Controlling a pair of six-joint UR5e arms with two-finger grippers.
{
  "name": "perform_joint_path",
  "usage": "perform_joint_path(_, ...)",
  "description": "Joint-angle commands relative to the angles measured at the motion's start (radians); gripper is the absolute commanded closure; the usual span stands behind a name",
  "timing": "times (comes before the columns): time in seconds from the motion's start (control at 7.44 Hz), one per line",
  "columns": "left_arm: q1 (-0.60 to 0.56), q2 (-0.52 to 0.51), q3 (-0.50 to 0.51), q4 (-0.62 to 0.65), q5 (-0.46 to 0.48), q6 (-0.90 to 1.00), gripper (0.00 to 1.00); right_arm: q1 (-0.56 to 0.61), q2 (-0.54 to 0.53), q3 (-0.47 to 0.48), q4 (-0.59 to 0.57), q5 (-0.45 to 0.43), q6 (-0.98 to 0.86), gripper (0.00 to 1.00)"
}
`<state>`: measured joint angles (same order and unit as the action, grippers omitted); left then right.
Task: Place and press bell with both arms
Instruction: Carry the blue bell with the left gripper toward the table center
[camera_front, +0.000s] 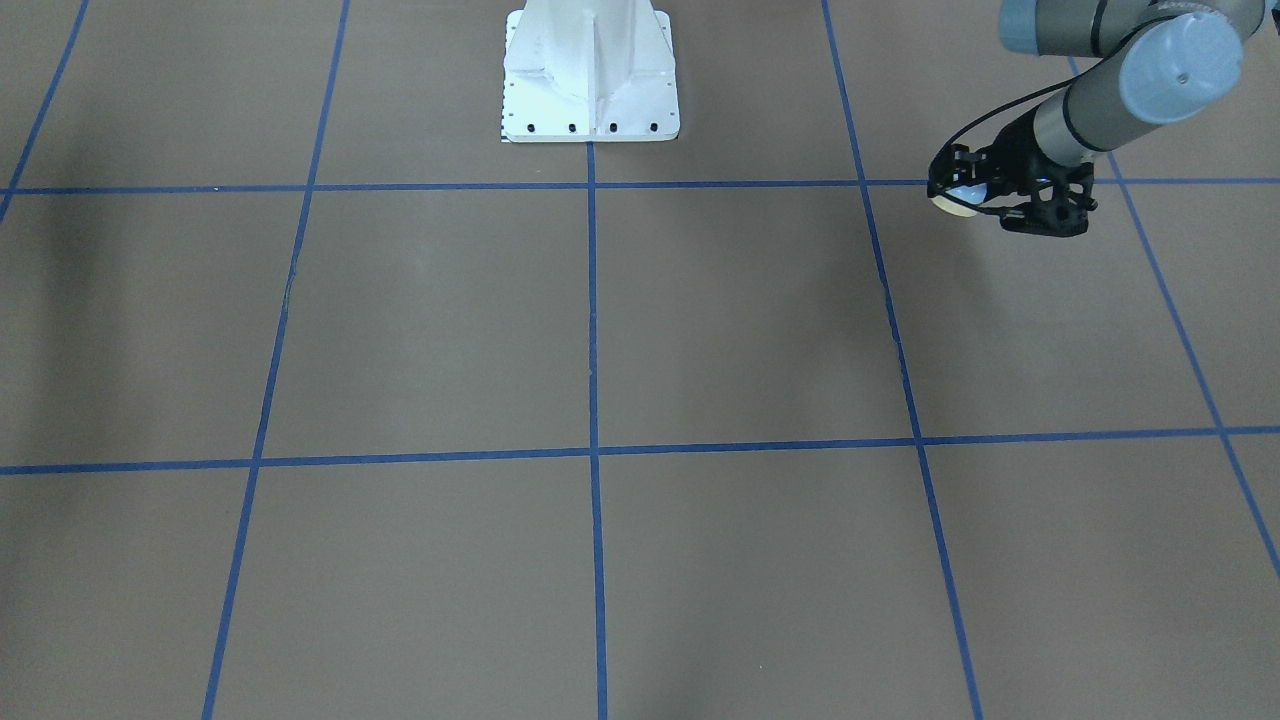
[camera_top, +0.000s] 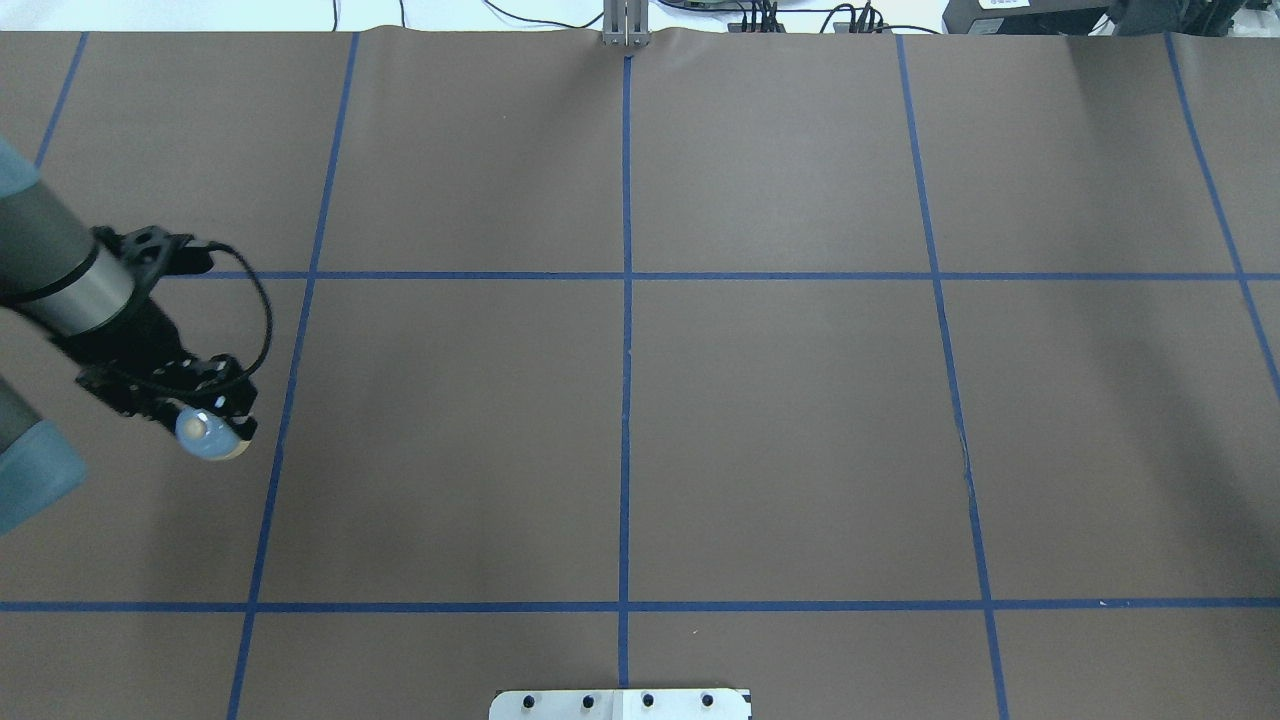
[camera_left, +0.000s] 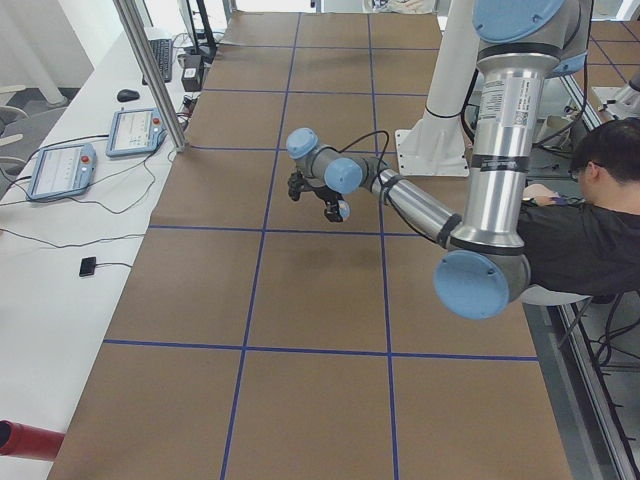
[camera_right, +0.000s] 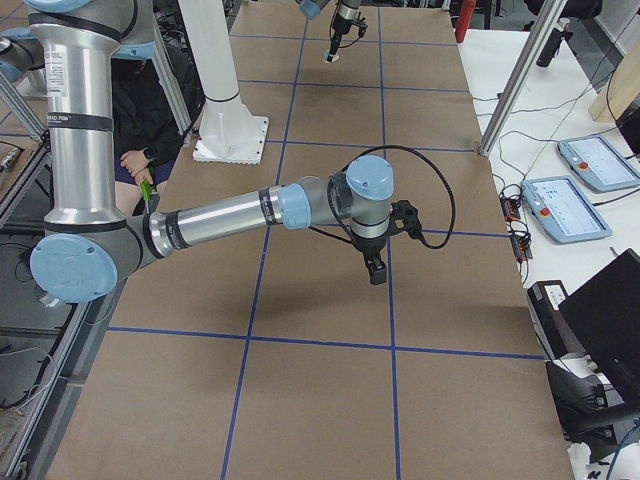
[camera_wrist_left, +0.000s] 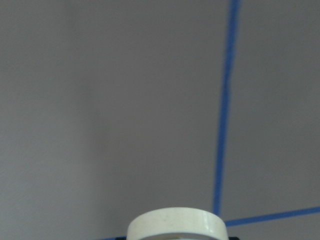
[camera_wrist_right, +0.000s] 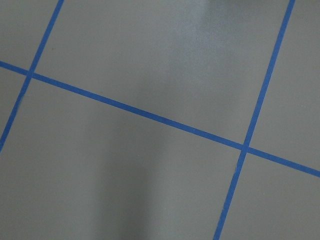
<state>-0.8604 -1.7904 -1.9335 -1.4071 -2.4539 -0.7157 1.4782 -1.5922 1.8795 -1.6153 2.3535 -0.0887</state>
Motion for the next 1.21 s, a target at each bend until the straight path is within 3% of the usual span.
perform_joint_path(0.0,0.010,-0.301,0.226,0.077,0.039,-0.042,1.00,-0.001,0.000,-0.002,0.000,0.003,0.001,0.00)
perform_joint_path(0.54,0.136,-0.776,0.745,0.056,0.090,-0.197,1.00,-0.003,0.001,-0.008,0.002,0.003,0.038,0.00)
perform_joint_path(0.67,0.150,-0.843,0.837,-0.013,0.139,-0.249,1.00,-0.003,0.001,-0.008,0.002,0.001,0.038,0.00)
perform_joint_path(1.08,0.172,-0.922,1.033,-0.226,0.144,-0.317,0.99,-0.003,0.003,-0.006,0.002,0.003,0.040,0.00)
